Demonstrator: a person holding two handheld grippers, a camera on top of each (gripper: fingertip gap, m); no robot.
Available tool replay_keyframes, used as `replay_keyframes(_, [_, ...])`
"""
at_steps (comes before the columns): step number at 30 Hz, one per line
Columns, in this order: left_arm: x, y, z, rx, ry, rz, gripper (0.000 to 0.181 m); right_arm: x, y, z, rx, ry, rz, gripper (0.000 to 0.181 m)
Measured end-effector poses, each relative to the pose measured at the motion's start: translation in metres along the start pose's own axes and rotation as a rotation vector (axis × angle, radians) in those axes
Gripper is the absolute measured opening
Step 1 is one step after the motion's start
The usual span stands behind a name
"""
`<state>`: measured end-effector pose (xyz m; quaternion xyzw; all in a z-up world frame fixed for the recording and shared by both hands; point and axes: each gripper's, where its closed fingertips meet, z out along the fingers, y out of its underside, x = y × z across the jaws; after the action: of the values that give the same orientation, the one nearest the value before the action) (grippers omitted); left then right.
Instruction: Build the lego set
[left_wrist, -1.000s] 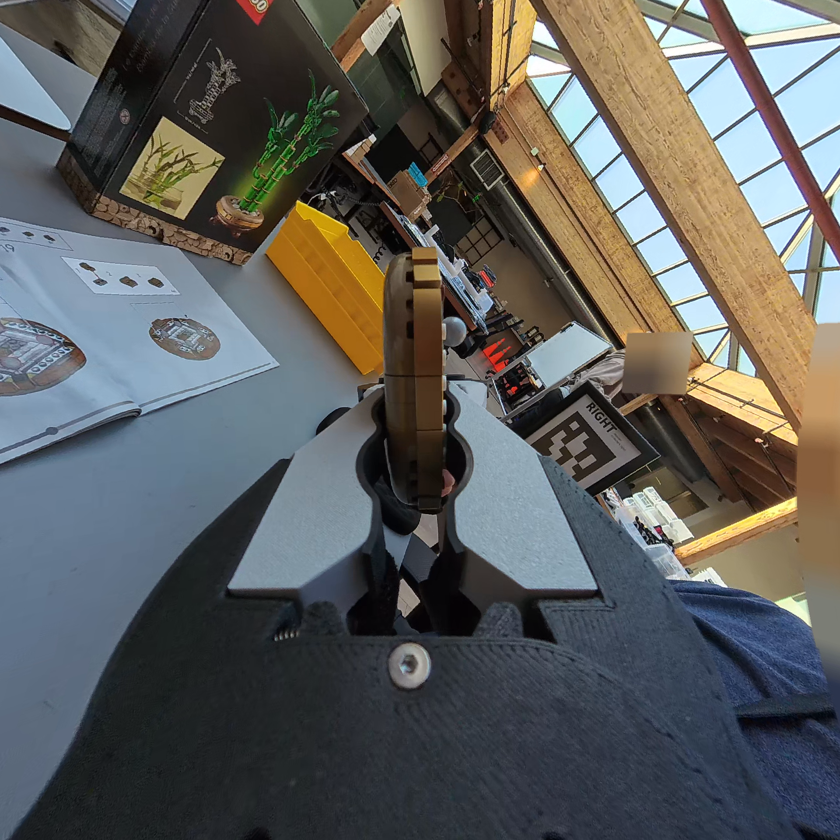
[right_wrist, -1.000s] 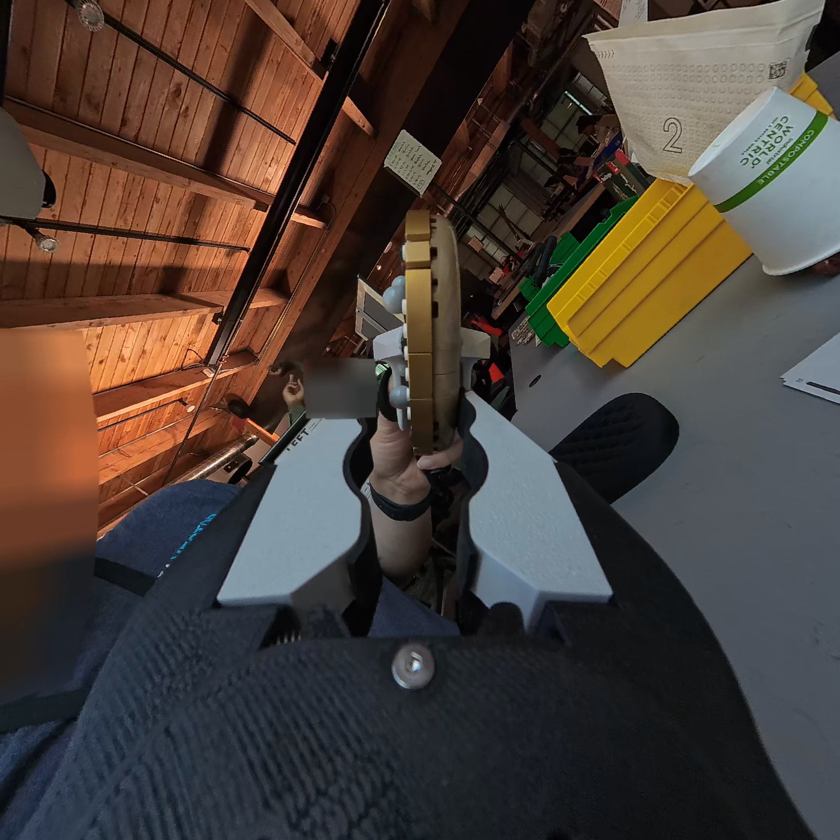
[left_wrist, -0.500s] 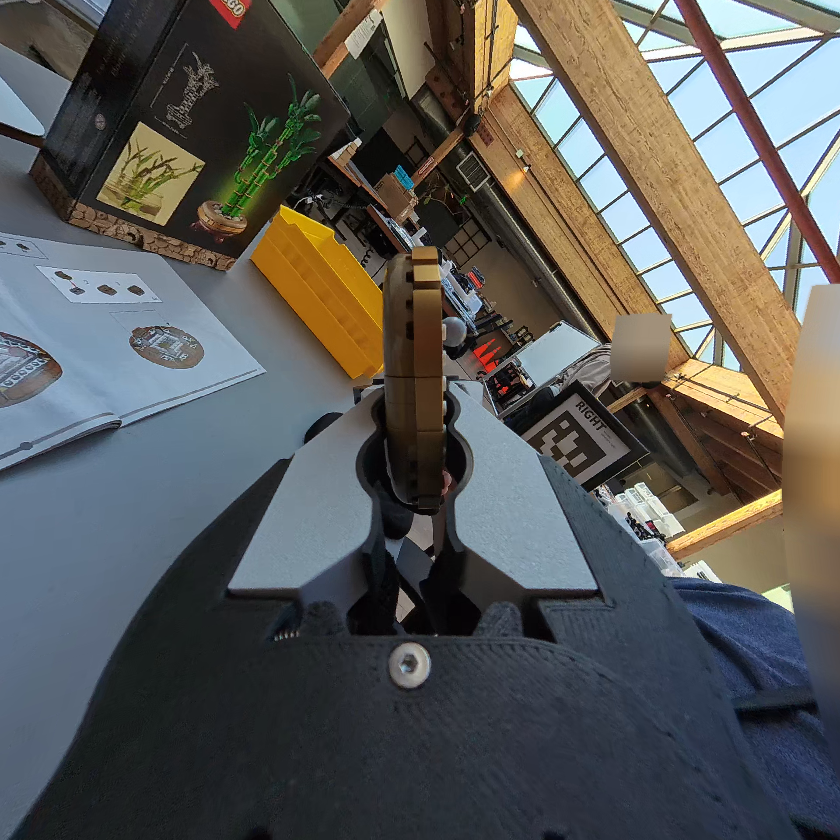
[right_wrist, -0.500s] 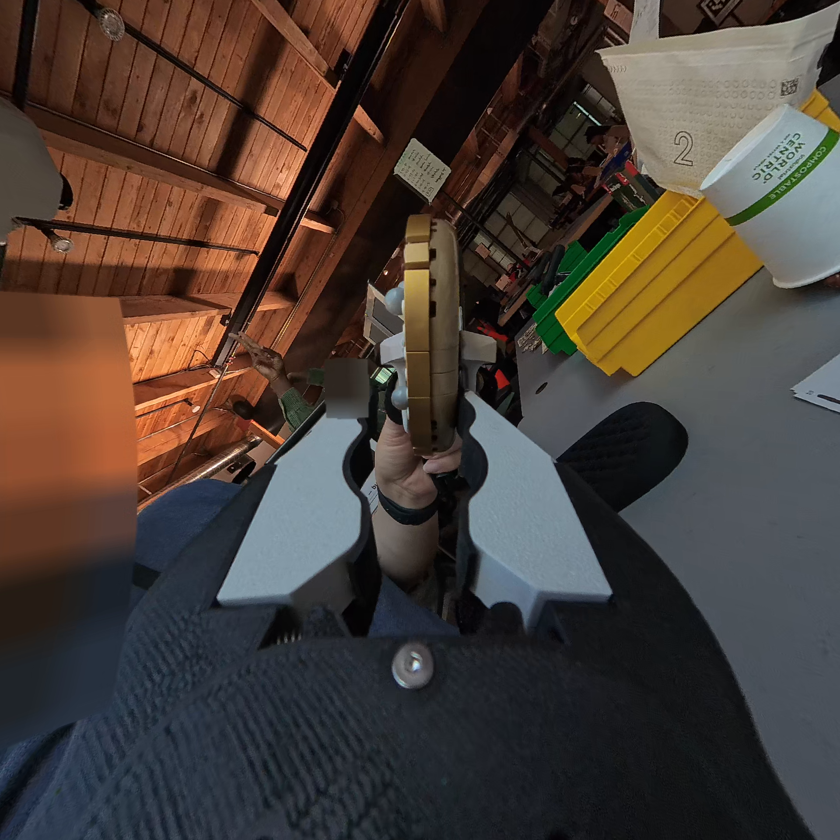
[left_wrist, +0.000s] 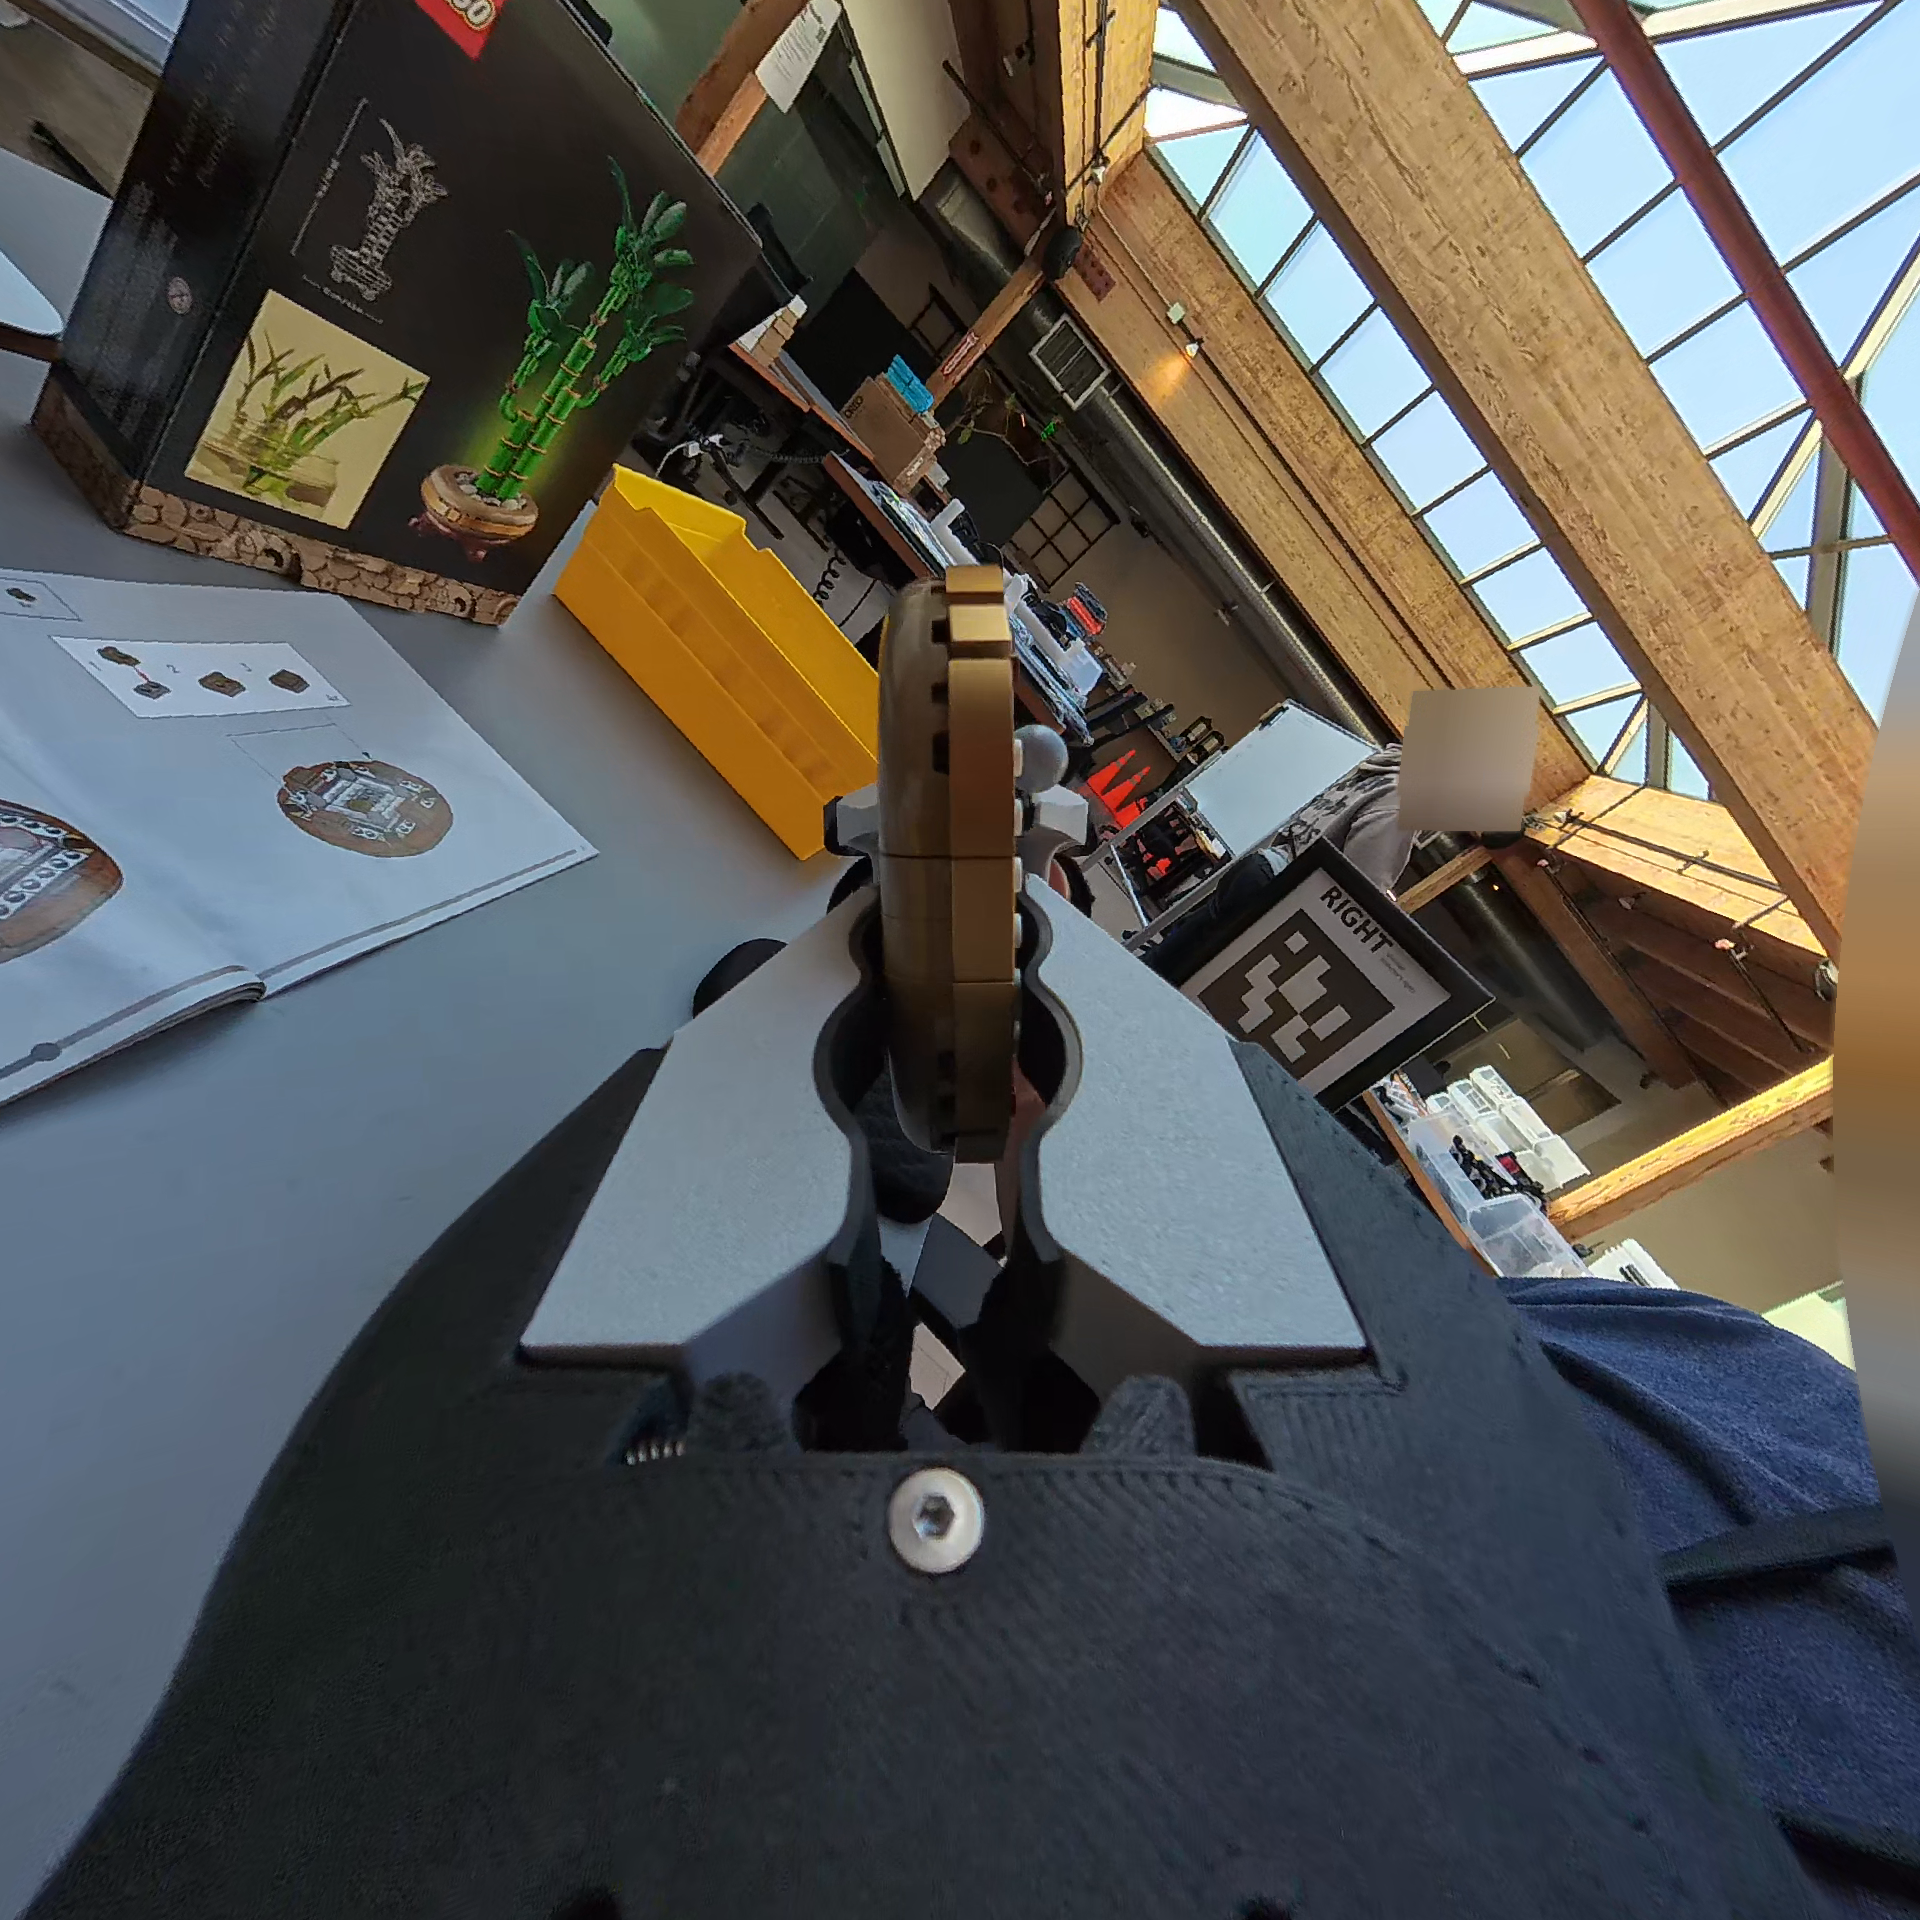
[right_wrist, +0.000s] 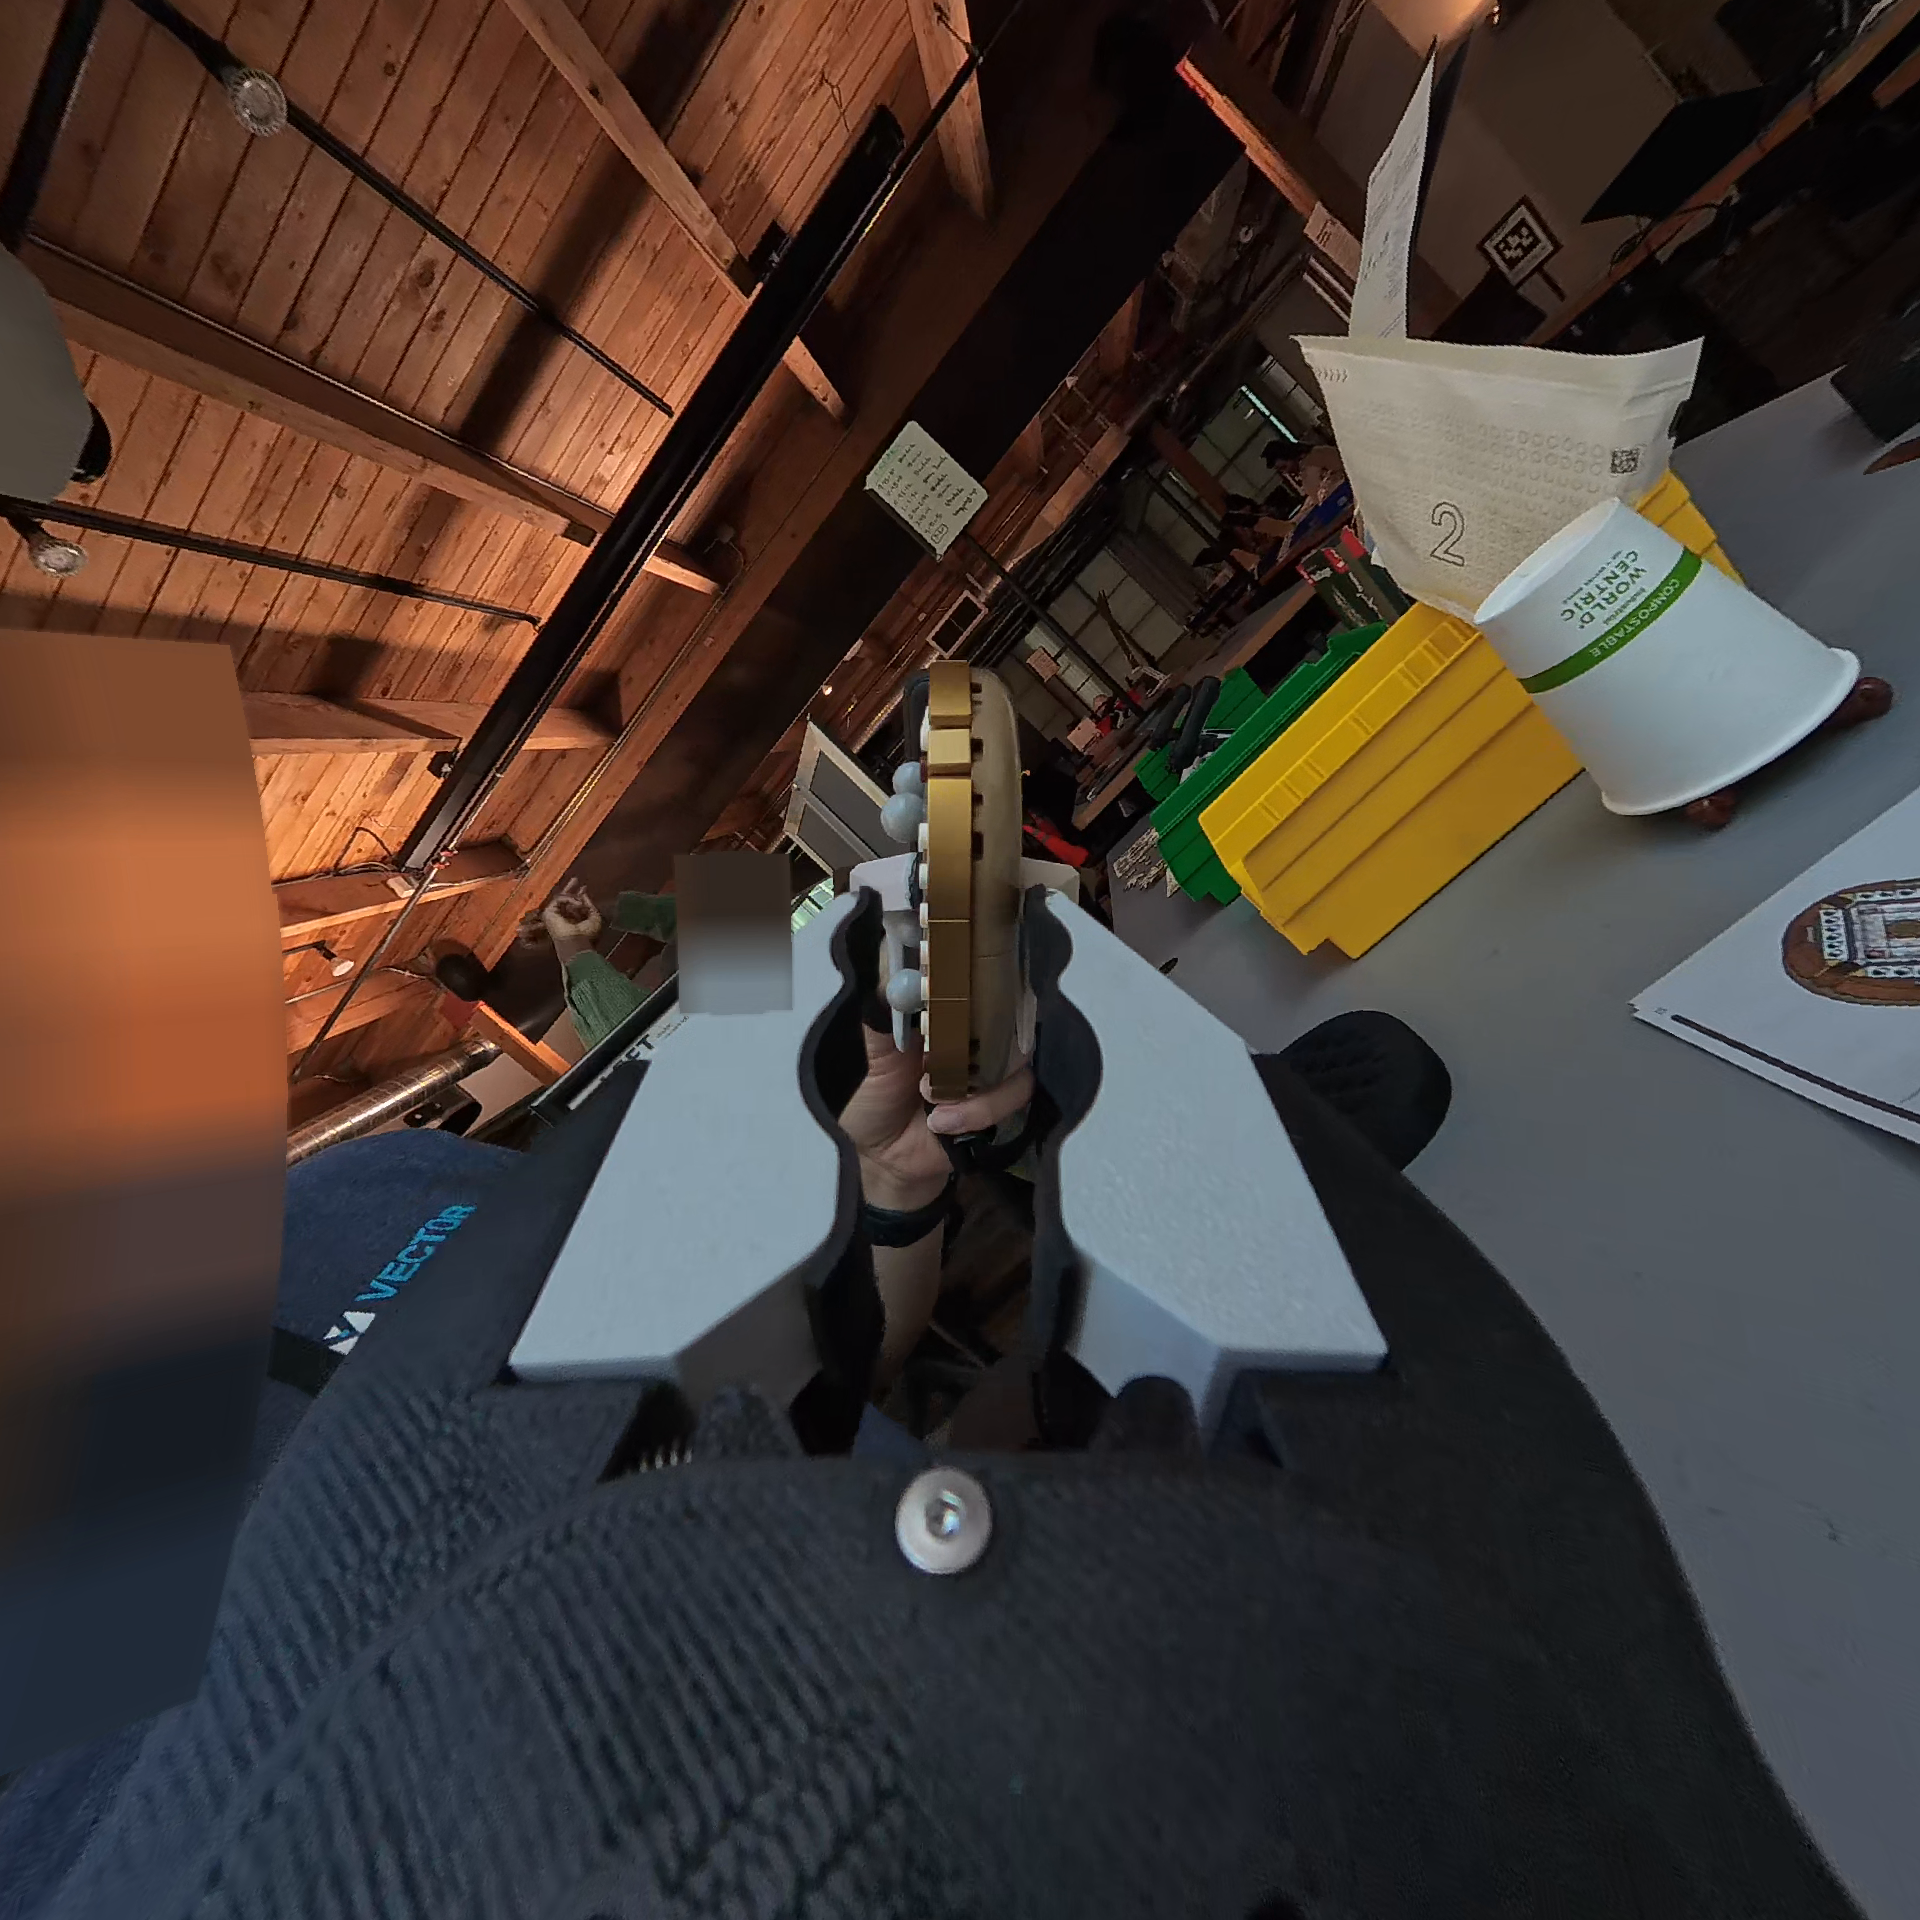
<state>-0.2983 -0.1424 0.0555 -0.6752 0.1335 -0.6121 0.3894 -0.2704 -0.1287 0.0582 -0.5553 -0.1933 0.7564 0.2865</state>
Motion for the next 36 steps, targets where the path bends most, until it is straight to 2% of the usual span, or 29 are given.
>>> replay_keyframes(7, [0.003, -0.003, 0.002, -0.001, -0.005, 0.032, 0.019, -0.001, -0.001, -0.001, -0.001, -0.003, -0.026, 0.026])
replay_keyframes(14, [0.003, -0.004, -0.001, -0.001, -0.036, 0.096, 0.019, -0.010, -0.014, -0.010, 0.069, 0.001, -0.147, 0.026])
replay_keyframes(20, [0.005, 0.000, -0.003, -0.022, -0.056, 0.166, 0.019, -0.019, -0.008, -0.008, 0.027, -0.001, -0.234, 0.028])
replay_keyframes(24, [0.006, 0.006, -0.002, -0.055, -0.083, 0.240, 0.019, -0.015, -0.007, -0.007, -0.002, 0.045, -0.322, 0.043])
replay_keyframes(29, [0.014, 0.012, 0.001, -0.086, -0.083, 0.328, 0.019, -0.029, -0.005, -0.004, -0.055, 0.040, -0.500, 0.068])
replay_keyframes(36, [0.022, 0.019, 0.004, -0.111, -0.047, 0.382, 0.019, -0.036, -0.006, -0.006, -0.160, 0.082, -0.645, 0.068])
